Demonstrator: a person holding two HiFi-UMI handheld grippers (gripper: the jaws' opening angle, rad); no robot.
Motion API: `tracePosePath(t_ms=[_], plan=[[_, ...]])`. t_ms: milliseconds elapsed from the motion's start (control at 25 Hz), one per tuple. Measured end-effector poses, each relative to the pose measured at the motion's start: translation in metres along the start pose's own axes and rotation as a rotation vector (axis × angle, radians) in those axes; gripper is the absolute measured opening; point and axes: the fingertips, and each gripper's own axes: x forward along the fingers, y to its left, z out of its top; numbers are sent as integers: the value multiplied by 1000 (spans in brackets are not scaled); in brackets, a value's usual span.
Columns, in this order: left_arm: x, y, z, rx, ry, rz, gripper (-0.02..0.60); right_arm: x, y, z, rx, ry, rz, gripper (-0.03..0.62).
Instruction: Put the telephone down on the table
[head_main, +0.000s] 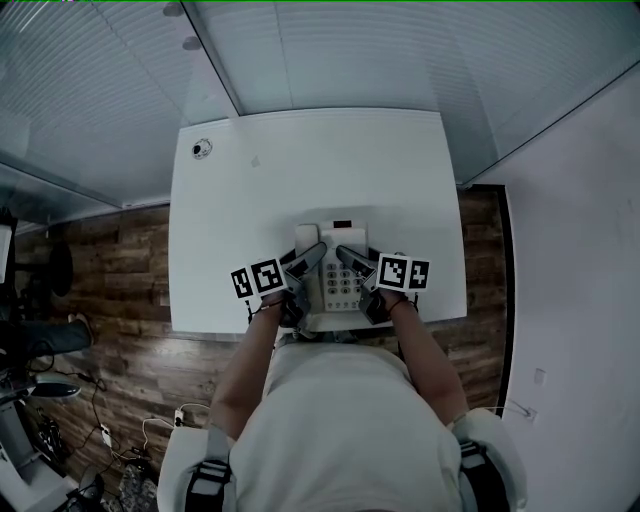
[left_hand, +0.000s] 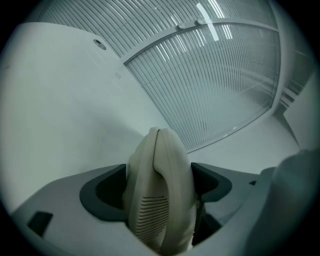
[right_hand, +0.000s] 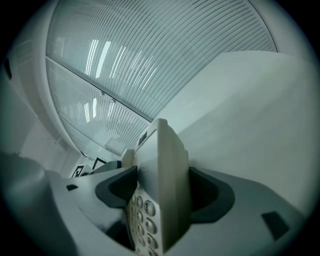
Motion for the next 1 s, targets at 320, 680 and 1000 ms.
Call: tracePosePath(t_ms=[320,680,1000], plan=[[-4,-3,-4,38,-16,27,414,-2,-2,0,-9,-5,-35,321],[-19,-8,-13,60,-29,22,407,-6,-9,-1,1,-31,-80,325],[-36,-7,-22,85,-71,66,311,-13,-11,0,-84,-53,-176,324]])
